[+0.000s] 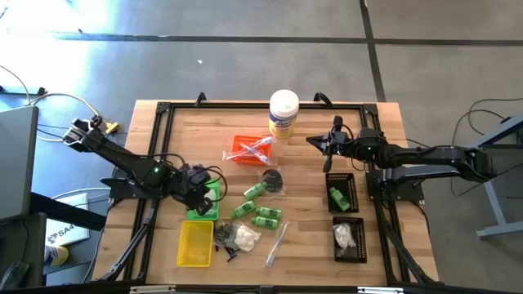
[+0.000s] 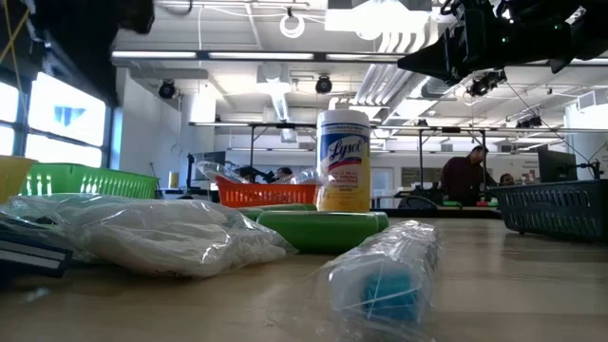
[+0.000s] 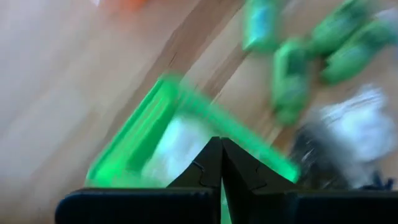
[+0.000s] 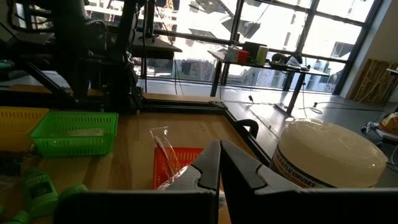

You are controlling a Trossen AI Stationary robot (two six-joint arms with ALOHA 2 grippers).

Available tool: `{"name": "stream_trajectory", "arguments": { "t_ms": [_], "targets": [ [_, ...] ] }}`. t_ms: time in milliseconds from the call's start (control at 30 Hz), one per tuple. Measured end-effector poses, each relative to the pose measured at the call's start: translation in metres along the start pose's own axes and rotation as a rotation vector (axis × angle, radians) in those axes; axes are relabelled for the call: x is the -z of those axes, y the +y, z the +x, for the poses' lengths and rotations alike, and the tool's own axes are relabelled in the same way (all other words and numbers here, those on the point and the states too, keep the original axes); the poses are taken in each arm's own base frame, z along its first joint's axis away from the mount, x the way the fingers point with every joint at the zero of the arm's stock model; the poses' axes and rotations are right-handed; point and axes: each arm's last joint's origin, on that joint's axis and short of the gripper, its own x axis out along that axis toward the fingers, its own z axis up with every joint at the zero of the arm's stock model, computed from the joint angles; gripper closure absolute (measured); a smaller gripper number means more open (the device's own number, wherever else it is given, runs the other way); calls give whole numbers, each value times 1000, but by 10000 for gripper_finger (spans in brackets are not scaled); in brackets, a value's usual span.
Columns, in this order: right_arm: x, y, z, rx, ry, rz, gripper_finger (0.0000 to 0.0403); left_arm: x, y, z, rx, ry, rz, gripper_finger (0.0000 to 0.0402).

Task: Pick & Place Travel size toiletries
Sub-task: Put the white cotton pack into the bottom black bin

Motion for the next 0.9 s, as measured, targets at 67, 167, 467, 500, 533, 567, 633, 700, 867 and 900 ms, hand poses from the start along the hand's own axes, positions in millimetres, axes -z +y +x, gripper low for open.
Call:
{"name": "stream_trajectory", "arguments": {
  "t_ms": [67, 167, 467, 500, 533, 567, 633, 700, 867, 900],
  "targets": [
    [0, 0, 0, 0, 0, 0, 398, 2, 2, 6, -9, 98, -63, 401],
    [0, 0, 0, 0, 0, 0, 398, 2, -2, 10, 22, 131, -48, 401],
    [0, 0, 0, 0, -2, 0, 398, -4, -4, 18, 22, 120, 100, 366],
    [0, 0, 0, 0, -2, 0, 398, -5, -3, 19, 14, 121, 96, 356],
    [0, 0, 0, -1, -2, 0, 398, -5, -2, 20, 9, 124, 93, 344],
    [0, 0, 0, -1, -3, 0, 398, -6, -2, 21, 7, 125, 87, 329],
    [0, 0, 0, -1, -1, 0, 398, -9, -1, 23, 0, 134, 75, 296],
    [0, 0, 0, -1, -2, 0, 398, -10, 1, 25, -16, 142, 73, 261],
    [0, 0, 0, -1, -2, 0, 398, -9, -1, 29, -43, 122, 116, 198],
    [0, 0, 0, 0, 0, 0, 398, -10, -1, 31, -51, 122, 115, 191]
  ]
}}
